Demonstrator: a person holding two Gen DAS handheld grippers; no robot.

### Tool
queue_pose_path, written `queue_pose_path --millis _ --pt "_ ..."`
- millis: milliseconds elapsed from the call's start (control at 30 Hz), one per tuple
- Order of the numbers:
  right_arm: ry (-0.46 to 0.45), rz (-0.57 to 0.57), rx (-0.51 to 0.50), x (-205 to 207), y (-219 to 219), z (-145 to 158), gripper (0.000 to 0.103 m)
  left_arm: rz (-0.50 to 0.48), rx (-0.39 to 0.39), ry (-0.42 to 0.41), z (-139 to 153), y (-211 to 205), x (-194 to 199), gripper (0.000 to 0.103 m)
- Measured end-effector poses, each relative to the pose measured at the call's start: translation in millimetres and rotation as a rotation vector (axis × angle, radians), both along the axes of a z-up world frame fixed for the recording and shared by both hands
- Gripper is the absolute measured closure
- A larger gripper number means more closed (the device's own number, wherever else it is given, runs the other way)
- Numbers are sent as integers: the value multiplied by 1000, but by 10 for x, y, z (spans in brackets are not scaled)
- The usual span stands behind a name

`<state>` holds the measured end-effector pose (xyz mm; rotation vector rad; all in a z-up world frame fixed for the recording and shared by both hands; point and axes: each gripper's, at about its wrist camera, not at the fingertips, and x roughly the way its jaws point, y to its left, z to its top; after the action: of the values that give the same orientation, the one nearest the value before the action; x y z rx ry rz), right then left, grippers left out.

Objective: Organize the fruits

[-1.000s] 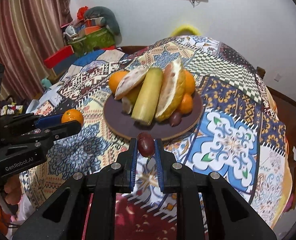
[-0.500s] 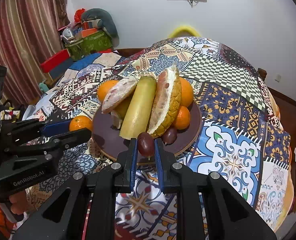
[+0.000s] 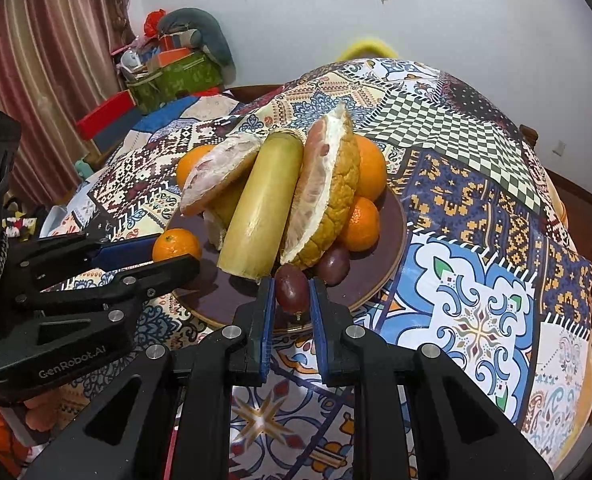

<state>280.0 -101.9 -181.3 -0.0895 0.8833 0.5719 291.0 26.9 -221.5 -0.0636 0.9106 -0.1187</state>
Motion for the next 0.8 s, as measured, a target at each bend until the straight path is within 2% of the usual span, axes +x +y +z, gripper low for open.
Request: queue_pose_path --millis 167,333,467,667,800 --pt "13 9 -16 22 34 -26 85 0 1 23 -26 1 22 69" --pt "16 3 -14 24 28 -16 75 11 4 4 45 27 -20 67" --pt "-6 -15 3 -19 -23 87 75 20 1 -15 144 56 -78 67" --pt "-79 -39 35 -178 -139 439 75 39 -14 -74 442 99 -279 67" --pt "-175 -52 70 -408 -245 832 75 43 -10 -159 800 86 -511 67"
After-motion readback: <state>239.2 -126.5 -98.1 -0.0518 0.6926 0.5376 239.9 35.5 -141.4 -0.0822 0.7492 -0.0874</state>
